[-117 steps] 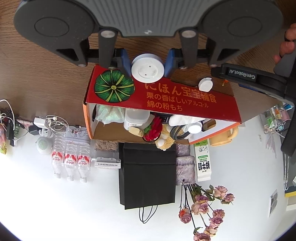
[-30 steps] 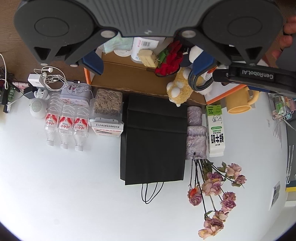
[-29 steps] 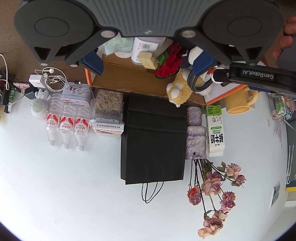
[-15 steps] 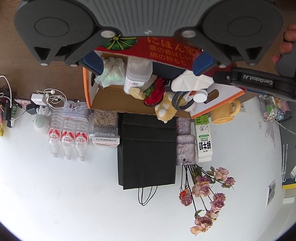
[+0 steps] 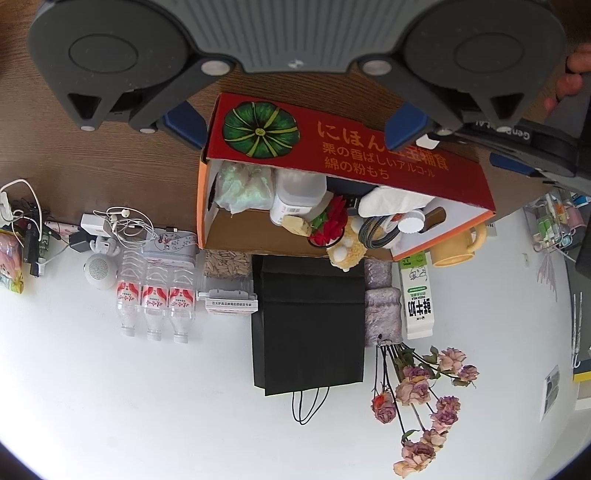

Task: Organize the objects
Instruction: 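Withdraw the left tool and grasp the small white plug on the table, then carry the white plug into the red box and open the left tool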

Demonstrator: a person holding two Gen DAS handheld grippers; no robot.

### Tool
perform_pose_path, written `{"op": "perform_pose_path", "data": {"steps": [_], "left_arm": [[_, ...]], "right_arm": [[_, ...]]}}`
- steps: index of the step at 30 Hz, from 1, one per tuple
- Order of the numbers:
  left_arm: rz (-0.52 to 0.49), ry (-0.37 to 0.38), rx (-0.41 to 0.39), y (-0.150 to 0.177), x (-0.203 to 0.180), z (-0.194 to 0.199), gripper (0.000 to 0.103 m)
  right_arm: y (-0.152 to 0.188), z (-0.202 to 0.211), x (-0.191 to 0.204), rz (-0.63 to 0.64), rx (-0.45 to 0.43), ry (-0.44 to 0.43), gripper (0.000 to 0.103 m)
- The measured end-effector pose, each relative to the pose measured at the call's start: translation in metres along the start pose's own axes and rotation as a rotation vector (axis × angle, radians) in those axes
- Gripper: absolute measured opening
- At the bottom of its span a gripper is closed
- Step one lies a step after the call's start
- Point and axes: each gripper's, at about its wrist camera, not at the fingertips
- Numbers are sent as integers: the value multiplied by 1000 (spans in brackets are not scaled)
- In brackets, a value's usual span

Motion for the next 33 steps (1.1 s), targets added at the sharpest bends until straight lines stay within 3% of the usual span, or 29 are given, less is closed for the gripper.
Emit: {"op": "perform_pose_path", "data": {"steps": [3,5,7,9,19,33], "left_arm": [[4,-13,29,-1,-7,-11,75],[13,-18,36,-2,-10,-15,71],[11,-22,25,-3,-13,-16,56],[13,-5,17,-4,-15,-14,28],[10,24,7,-2,-12,-1,28],[21,47,-116,-34,11,34,28]], "right_arm": [[1,2,-2,-12,-4,10,103],[1,1,-3,-13,-3,15,103],[2,0,-3,-15,-1,20,103],[3,-1,-3,-15,3,20,103],[5,-4,-1,-6,8,29,103],[-10,-9,6,-14,-14,30,103]]}}
Point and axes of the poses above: each gripper's, at about its wrist camera, not at the fingertips, and z roughly against the way its jaws point, x to its left, y to its underside, and after that the axes turned 7 degrees about -y, right-handed
